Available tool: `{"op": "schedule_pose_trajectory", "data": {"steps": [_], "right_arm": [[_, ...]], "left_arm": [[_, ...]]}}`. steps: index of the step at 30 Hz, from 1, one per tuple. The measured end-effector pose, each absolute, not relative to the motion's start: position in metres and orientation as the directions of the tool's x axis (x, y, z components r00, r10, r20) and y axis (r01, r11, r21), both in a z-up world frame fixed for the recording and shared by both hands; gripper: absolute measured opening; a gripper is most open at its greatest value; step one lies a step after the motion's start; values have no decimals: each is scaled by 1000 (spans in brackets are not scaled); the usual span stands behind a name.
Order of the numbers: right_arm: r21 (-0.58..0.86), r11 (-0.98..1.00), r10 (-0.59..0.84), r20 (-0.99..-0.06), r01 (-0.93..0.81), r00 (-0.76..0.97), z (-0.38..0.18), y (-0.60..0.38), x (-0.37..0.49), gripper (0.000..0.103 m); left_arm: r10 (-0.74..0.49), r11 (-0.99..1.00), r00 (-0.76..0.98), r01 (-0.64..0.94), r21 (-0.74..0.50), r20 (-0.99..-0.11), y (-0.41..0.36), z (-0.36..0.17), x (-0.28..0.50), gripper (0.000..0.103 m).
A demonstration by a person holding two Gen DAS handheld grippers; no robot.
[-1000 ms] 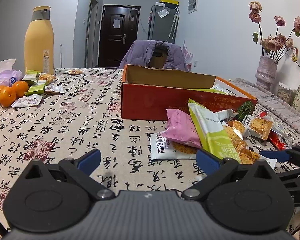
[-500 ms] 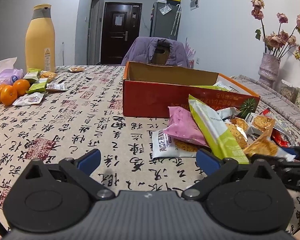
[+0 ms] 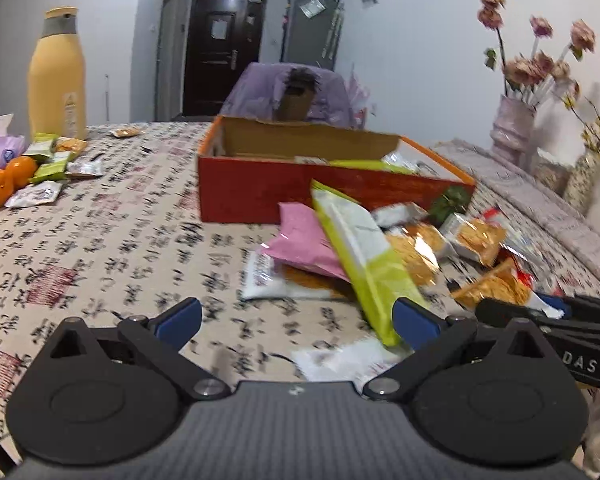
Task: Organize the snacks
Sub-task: 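Grasp the white packet with the left tool while the right tool grasps a gold cookie packet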
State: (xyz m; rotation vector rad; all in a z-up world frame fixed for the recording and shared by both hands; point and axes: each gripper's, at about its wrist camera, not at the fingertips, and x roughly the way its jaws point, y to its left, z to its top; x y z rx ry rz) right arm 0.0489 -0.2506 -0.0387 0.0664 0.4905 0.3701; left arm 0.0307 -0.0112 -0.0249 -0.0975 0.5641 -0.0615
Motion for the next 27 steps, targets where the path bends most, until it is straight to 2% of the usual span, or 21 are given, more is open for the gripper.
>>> {"op": "schedule_pose_trajectory", "data": {"steps": [9,14,24,27], "right_arm": [[195,931,364,-446,-308,818,-48,-271,43,44],[213,927,373,-445,-308,814,-53,-277,42,44],[232,922,385,-449,-311,806,-57,-280,41,44],[231,922,384,-448,-311,807,-57,-280,40,44]], "left_arm": [[-80,996,796,34,-88,-600,-46,-38,35,103],[-17,999,779,-17,-49,-627,-59,-46,40,103],[41,999,786,-49,3,-617,-66,-50,33,102],[40,999,794,-48,3,-606,-64,-50,29,95]]}}
